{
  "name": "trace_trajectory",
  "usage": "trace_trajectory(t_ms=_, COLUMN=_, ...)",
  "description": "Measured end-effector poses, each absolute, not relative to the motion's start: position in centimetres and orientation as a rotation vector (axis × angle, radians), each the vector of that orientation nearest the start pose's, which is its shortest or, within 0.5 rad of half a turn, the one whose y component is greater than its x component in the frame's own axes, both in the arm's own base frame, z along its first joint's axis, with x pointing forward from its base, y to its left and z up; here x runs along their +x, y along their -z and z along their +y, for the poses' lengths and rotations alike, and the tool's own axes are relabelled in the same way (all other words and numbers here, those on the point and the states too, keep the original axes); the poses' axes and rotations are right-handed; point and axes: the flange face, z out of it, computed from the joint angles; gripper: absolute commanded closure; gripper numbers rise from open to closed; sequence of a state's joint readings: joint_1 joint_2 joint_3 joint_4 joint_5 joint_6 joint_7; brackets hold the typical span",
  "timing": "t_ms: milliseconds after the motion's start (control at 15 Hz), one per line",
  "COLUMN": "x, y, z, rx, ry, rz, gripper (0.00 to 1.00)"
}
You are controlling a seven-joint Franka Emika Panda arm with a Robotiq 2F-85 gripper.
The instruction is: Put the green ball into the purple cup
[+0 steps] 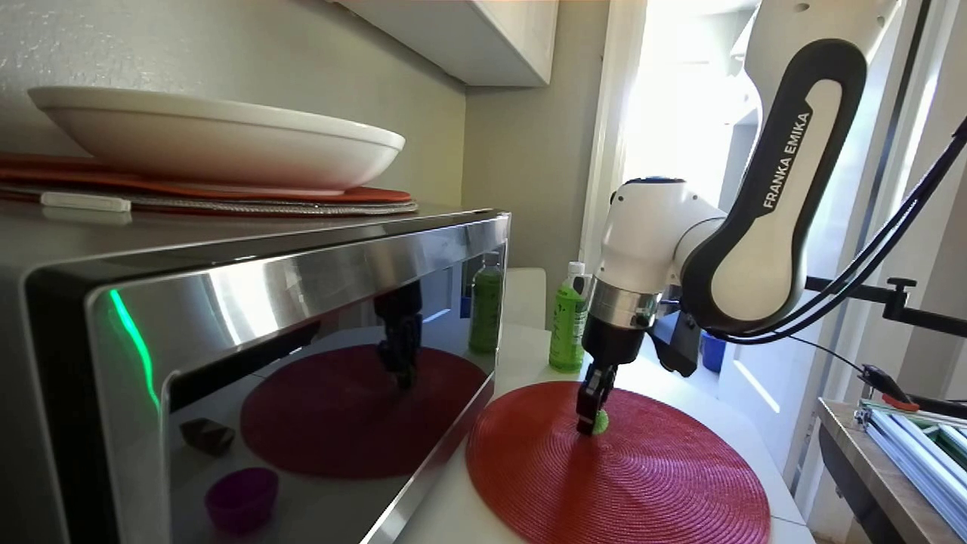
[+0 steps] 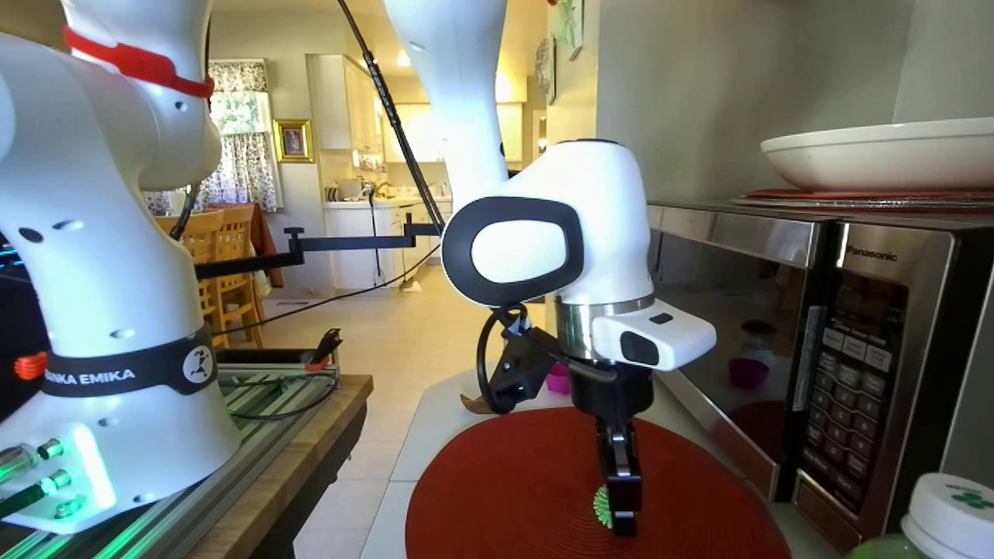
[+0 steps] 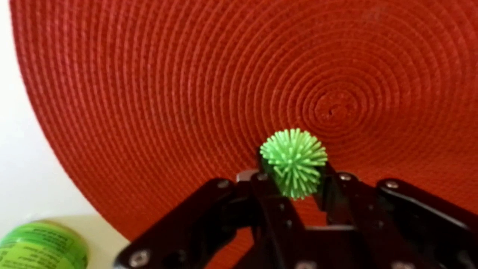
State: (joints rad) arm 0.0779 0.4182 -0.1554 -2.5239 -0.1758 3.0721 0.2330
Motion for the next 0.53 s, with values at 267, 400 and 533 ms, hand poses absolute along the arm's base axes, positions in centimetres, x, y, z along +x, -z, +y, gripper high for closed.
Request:
trace_trajectory(t_ms=267, x=46.4, y=-14.8, z=-2.8, rx=-3.206, ry=0.225, rz=0.171, gripper=0.94)
trace_trajectory(t_ms=400, x=46.5, y=-16.0, z=-2.4, rx=-3.21, ry=0.203, rz=0.162, gripper=0.94)
trace_trajectory(t_ms=533, x=46.4, y=-17.4, z=-1.3, rx=-3.215, ry=0.168, rz=0.132, gripper=0.94)
